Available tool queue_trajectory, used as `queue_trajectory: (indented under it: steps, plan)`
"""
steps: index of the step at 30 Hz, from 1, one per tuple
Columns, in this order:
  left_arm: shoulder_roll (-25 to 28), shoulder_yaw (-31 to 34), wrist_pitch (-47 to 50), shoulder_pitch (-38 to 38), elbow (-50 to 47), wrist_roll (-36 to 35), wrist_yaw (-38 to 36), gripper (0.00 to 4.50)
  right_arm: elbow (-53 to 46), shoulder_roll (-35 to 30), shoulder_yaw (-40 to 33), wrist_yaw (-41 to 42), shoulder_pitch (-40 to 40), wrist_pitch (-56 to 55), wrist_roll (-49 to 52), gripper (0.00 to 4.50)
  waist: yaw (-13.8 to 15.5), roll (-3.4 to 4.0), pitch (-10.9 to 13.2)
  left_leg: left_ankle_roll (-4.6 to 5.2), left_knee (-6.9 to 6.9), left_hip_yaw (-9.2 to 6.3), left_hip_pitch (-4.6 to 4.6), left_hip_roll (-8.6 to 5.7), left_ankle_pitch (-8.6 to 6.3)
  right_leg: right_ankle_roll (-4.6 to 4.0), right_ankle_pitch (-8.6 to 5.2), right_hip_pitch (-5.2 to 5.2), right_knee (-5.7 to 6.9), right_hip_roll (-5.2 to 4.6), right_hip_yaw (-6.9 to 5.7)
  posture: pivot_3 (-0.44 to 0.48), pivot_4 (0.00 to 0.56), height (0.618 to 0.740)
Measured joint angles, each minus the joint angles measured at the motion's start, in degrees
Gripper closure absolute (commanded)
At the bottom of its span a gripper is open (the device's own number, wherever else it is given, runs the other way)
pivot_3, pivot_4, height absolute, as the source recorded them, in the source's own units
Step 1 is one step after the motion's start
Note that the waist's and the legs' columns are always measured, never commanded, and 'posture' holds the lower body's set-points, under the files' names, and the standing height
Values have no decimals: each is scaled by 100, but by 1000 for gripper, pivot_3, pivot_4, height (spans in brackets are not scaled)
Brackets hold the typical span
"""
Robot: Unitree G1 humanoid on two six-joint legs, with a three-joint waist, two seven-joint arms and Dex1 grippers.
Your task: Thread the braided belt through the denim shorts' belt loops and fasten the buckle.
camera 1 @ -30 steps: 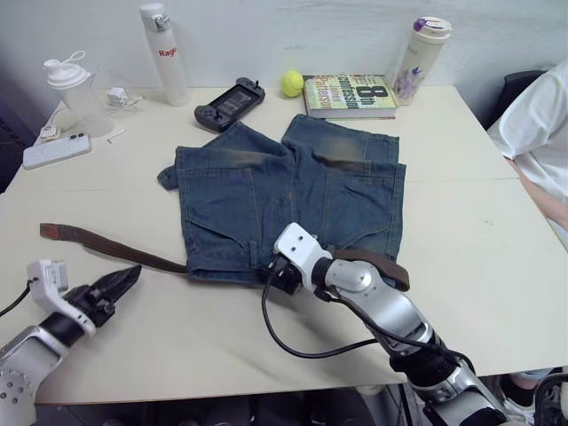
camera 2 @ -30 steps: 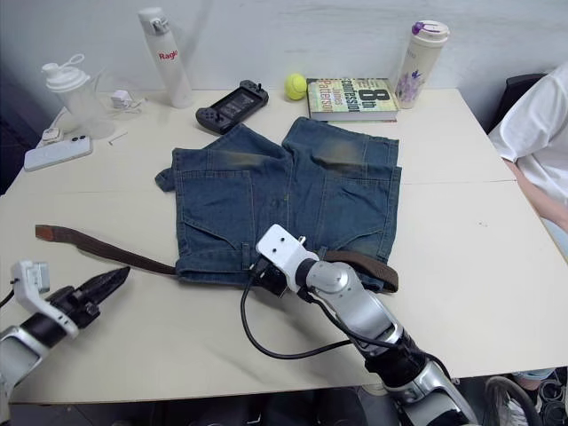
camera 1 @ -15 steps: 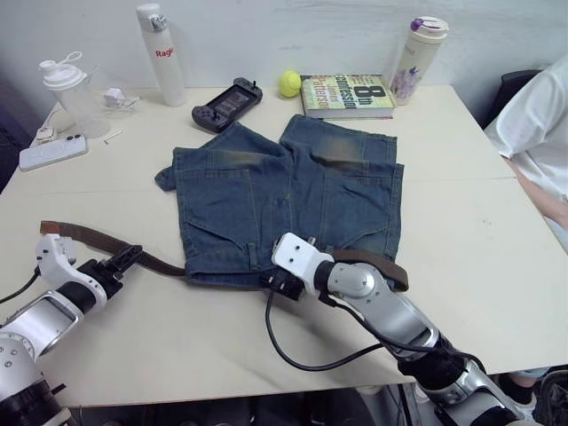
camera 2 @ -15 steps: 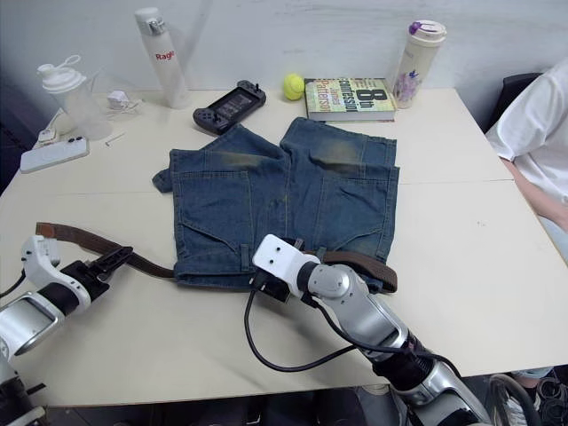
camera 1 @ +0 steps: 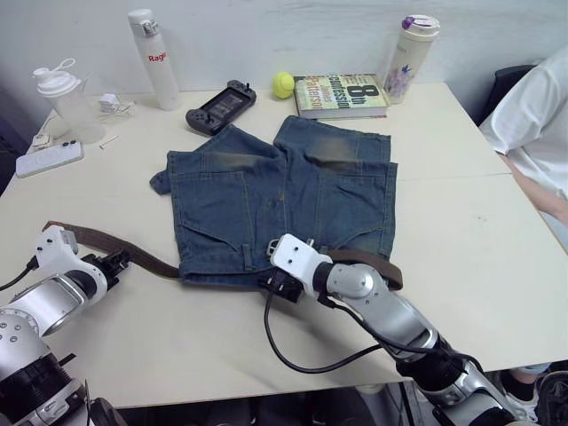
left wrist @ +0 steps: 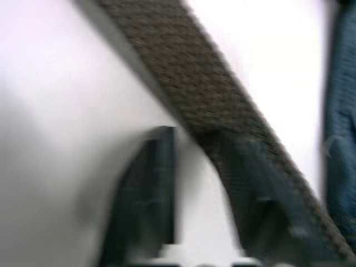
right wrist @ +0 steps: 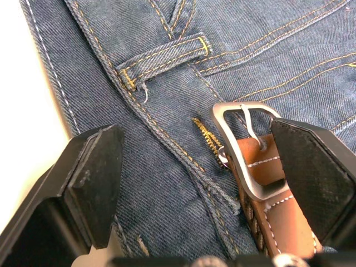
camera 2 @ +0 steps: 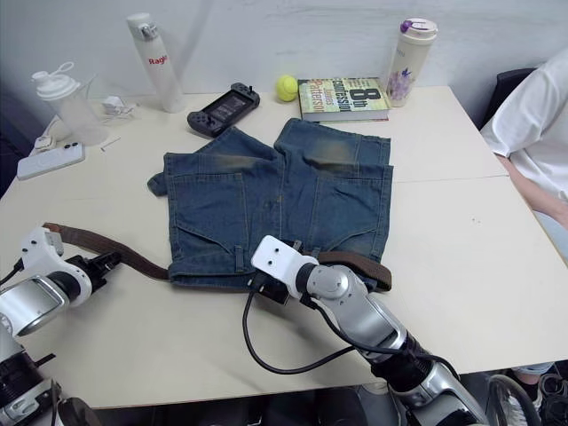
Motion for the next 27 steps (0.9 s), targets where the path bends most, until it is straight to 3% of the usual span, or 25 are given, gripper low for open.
queue_trajectory:
  steps: [5, 11, 15, 17, 20, 21, 22, 25, 27]
  plan:
    - [-99, 105, 9, -70, 16, 46, -76, 4466, 0, -14, -4, 0, 0, 0, -19, 0, 8, 0, 0, -1, 0, 1, 0, -1, -1, 0, 0, 1, -2, 0, 6, 0, 150, 740]
    - [-20, -134, -578, 234, 0, 181, -850, 4466, 0, -7, -100, 10, 0, 12, -17, 0, 29, 0, 1, -1, 1, 1, -10, -2, -1, 0, 0, -1, -14, -1, 6, 0, 150, 740]
    - [793, -598, -1006, 778, -4, 347, -1994, 3075, 0, -2, -100, 11, 0, 34, -18, 0, -3, -20, 8, -4, -5, -1, -23, 0, 0, -4, -2, -18, -15, 1, 6, 0, 150, 740]
    - [1611, -800, -1407, 946, 8, 382, -3137, 2062, -1, 11, -101, 8, -1, 32, -19, 0, -11, -30, 16, -7, -8, 0, -29, 3, -1, -13, -7, -24, -17, 1, 5, 0, 150, 740]
    - [2330, -943, -1911, 949, 62, 458, -4235, 1201, 0, 26, -103, 8, -2, 34, -19, 0, -12, -22, 21, -12, -16, 1, -27, 1, -5, -16, -8, -18, -33, -1, 5, 0, 150, 740]
    - [3076, -1417, -2483, 882, 456, 695, -5412, 645, 2, 56, -112, 24, -12, 40, 6, 0, -5, -20, 22, -14, -15, -3, -30, 2, -4, -18, -9, -21, -34, -1, -3, 0, 150, 740]
    - [3242, -1523, -2635, 840, 555, 777, -5682, 468, 1, 60, -114, 36, -15, 40, 12, 0, -6, -20, 22, -15, -16, -3, -31, 2, -4, -20, -8, -21, -39, -1, -6, 0, 150, 740]
    - [4188, -2915, -4203, -17, 1837, 1776, -7666, 468, -32, 47, -195, 196, 23, 9, 137, 0, 7, -2, 32, -20, -20, 0, -32, -3, -6, -22, -9, -22, -44, 0, -12, 0, 150, 740]
    - [4250, -4140, -5611, -1271, 3205, 2836, -8895, 468, -120, -1, -305, 341, 117, -88, 259, 0, 26, 10, 39, -6, -24, 11, -37, -6, 0, -22, -9, -24, -44, 3, -14, 0, 150, 740]
